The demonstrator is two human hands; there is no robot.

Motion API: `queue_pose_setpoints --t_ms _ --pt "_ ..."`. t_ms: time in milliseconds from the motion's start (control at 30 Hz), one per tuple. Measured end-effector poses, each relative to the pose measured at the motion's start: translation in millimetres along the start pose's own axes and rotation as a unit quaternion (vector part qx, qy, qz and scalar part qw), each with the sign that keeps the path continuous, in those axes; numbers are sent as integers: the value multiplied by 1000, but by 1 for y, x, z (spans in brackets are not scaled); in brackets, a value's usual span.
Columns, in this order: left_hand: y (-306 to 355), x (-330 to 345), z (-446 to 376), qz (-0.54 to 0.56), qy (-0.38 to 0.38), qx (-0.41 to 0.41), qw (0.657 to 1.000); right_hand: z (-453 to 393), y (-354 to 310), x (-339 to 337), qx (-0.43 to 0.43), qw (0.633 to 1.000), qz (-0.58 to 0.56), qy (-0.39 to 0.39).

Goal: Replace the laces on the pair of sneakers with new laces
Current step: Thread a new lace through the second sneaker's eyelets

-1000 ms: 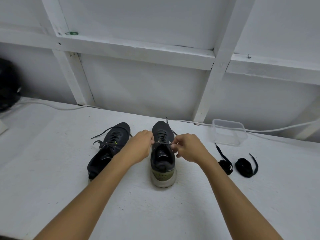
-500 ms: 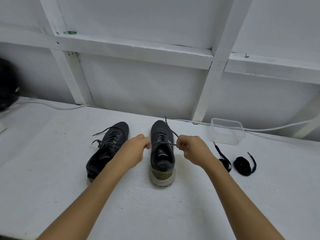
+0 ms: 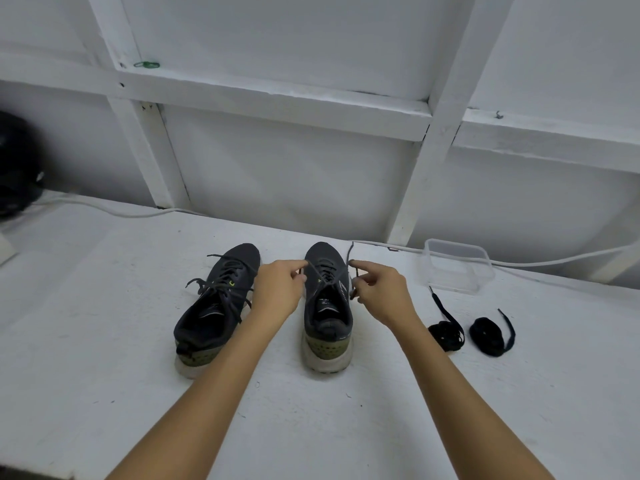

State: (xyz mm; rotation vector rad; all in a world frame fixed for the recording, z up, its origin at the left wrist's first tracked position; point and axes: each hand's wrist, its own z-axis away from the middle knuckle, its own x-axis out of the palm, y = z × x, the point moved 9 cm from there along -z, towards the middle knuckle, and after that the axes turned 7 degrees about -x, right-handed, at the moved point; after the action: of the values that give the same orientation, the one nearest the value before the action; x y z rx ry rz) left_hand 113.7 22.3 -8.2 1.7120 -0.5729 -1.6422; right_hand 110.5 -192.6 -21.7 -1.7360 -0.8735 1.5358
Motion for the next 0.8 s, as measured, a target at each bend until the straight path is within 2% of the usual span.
queue_pose_setpoints --t_ms 100,233,367,433,567,700,800 --pt "8 -2 1 57 -2 -12 998 0 3 12 44 992 -121 -14" --pt "7 1 0 87 -13 -27 996 -1 -4 9 17 998 -62 -22" --pt "7 5 5 132 -18 -32 991 1 -4 7 26 994 -93 -49" --pt "6 7 5 137 -14 -39 990 0 -1 4 24 994 -99 -34" --pt "7 7 3 104 -8 -51 993 -3 2 2 2 999 -34 0" --pt "3 9 0 101 -8 -54 993 1 7 13 41 993 -101 -35" --pt "2 12 1 114 -22 -49 992 0 7 13 44 991 -121 -25"
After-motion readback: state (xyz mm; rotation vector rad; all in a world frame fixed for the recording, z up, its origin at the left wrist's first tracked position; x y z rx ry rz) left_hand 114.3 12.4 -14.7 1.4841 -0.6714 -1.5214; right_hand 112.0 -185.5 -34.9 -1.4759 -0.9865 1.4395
